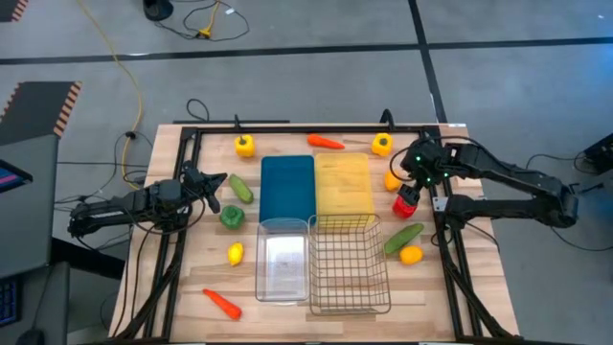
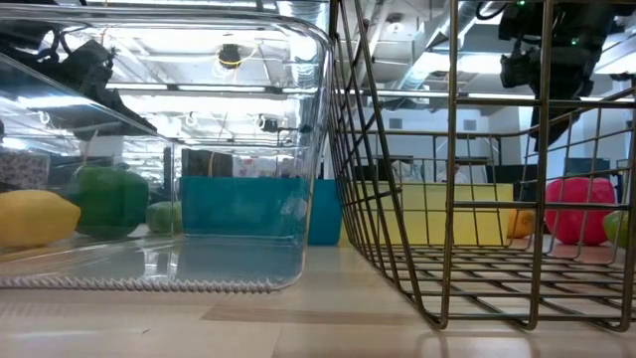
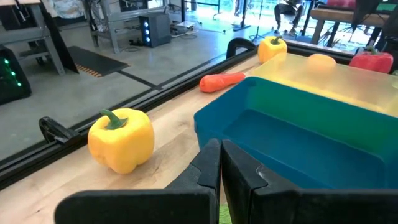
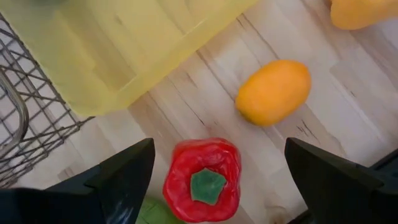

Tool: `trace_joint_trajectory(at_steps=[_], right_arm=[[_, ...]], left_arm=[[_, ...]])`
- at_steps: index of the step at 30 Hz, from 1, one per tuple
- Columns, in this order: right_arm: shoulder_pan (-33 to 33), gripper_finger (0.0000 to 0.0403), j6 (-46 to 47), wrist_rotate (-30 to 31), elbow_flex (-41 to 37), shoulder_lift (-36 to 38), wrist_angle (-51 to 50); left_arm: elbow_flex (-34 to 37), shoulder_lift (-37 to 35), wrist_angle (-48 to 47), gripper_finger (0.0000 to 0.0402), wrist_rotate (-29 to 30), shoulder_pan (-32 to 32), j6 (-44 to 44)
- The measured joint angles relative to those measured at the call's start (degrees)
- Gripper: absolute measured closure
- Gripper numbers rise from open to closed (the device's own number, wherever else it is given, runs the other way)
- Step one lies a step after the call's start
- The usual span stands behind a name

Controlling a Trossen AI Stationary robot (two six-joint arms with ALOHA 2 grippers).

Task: Sort produce into baskets
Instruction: Put the red bell pepper into the yellow basket

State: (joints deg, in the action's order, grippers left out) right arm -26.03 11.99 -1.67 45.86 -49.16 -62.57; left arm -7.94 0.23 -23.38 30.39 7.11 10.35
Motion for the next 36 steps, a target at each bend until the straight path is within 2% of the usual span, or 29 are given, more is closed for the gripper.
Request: trace_joint_trajectory(at_steps=[16,25,36], right_arm=[[6.31,0.0018,6.63,0.04,-7.04,-0.07,-0.20],[7.04,0.0018,9.15,0.39,-11.07,-0.13,2.05],[7.04,0.0019,10.16,1.70,-11.08,-6.13,2.38]], left_arm=[[0.00,0.00,0.02,0.0401,0.02,0.00,0.01],[0.00,0.00,0.04,0.0402,0.02,-0.02,0.02],[0.00,0.00,0.07,0.0401,0.02,-0.01,0.00]])
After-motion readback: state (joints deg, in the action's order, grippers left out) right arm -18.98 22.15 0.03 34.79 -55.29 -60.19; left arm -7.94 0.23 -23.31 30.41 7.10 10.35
